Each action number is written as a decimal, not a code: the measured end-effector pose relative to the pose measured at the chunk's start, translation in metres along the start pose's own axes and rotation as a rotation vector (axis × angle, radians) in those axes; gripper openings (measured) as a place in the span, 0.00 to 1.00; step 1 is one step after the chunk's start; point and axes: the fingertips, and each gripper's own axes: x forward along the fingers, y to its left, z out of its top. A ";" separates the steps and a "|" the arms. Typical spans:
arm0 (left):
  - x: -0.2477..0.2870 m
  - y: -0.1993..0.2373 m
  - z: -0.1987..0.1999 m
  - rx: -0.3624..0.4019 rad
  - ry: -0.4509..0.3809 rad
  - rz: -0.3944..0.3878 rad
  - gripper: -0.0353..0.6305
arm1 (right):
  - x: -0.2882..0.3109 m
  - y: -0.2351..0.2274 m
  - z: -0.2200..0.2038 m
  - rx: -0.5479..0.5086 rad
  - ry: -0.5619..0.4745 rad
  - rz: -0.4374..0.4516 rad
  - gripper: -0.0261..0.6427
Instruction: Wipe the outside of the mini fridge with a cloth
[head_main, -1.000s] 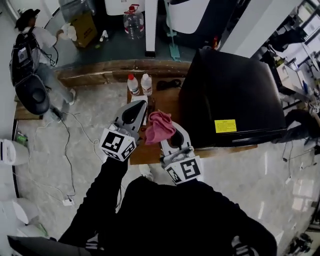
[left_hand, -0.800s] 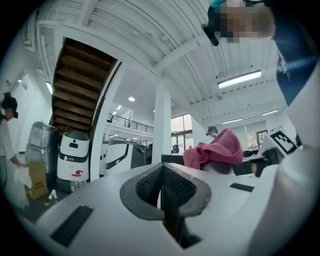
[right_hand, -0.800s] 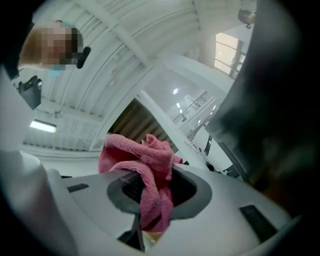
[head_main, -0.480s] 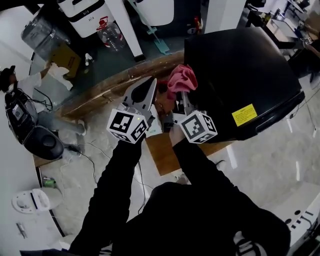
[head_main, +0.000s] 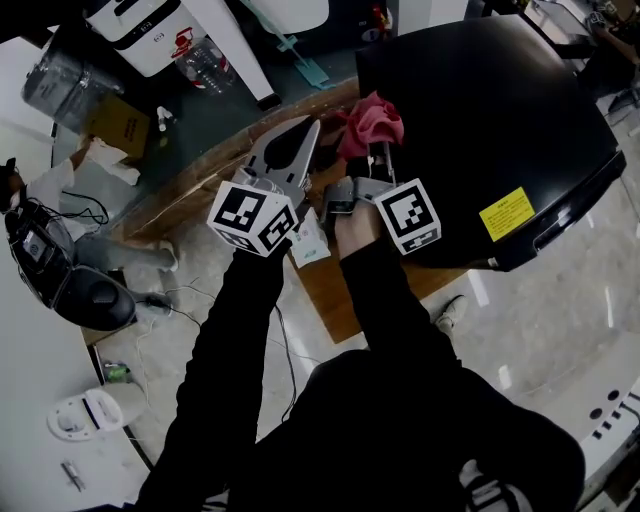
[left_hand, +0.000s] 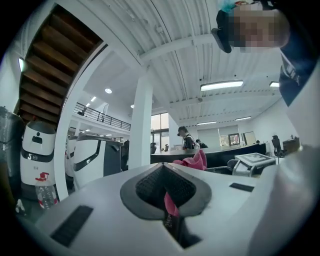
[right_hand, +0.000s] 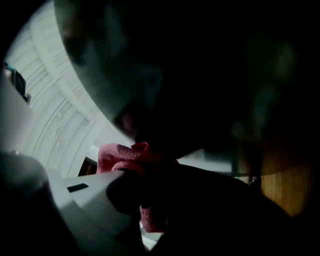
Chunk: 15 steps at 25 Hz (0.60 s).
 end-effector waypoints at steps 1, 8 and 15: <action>0.004 0.002 -0.006 -0.002 0.013 -0.011 0.06 | 0.004 -0.004 0.000 0.045 -0.008 0.011 0.18; 0.029 0.015 -0.064 0.009 0.078 -0.041 0.06 | 0.026 -0.072 -0.008 0.170 0.014 -0.001 0.18; 0.027 0.024 -0.130 -0.049 0.144 -0.050 0.06 | 0.020 -0.133 -0.031 0.201 0.054 -0.107 0.18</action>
